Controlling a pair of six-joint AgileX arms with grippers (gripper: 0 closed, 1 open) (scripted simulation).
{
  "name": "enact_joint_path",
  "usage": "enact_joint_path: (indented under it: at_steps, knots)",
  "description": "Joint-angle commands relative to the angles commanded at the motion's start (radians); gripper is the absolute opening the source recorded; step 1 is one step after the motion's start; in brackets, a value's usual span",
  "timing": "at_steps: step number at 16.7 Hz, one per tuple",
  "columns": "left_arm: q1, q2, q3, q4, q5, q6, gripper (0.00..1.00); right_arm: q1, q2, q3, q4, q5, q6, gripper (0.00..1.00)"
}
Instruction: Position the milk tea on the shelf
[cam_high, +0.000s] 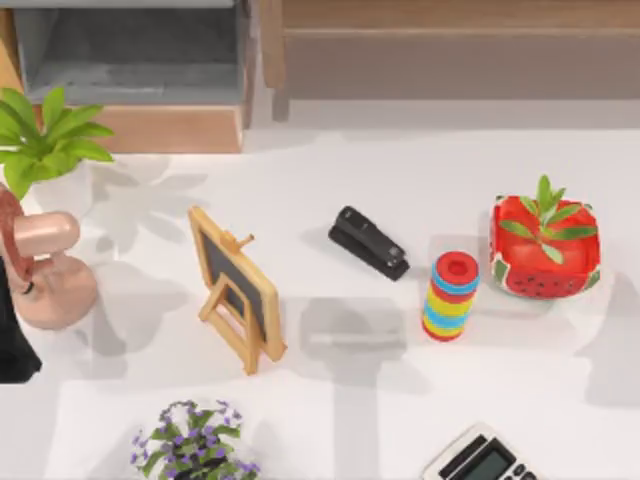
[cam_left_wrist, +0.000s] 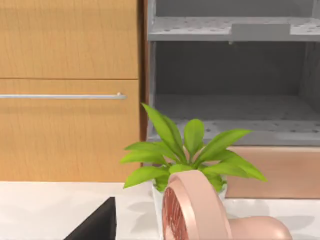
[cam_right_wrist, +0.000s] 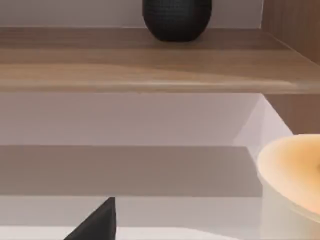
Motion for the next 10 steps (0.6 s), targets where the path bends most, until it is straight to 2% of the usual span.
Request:
enact_joint_path:
  at_steps: [5, 10]
  knots:
    - [0.0, 0.0, 0.0, 0.0, 0.0, 0.0, 1.0, -0.122, 0.319, 0.073, 0.254, -0.113, 0.001, 1.0]
    - [0.0, 0.0, 0.0, 0.0, 0.0, 0.0, 1.0, -0.167, 0.422, 0.094, 0.339, -0.15, 0.001, 1.0]
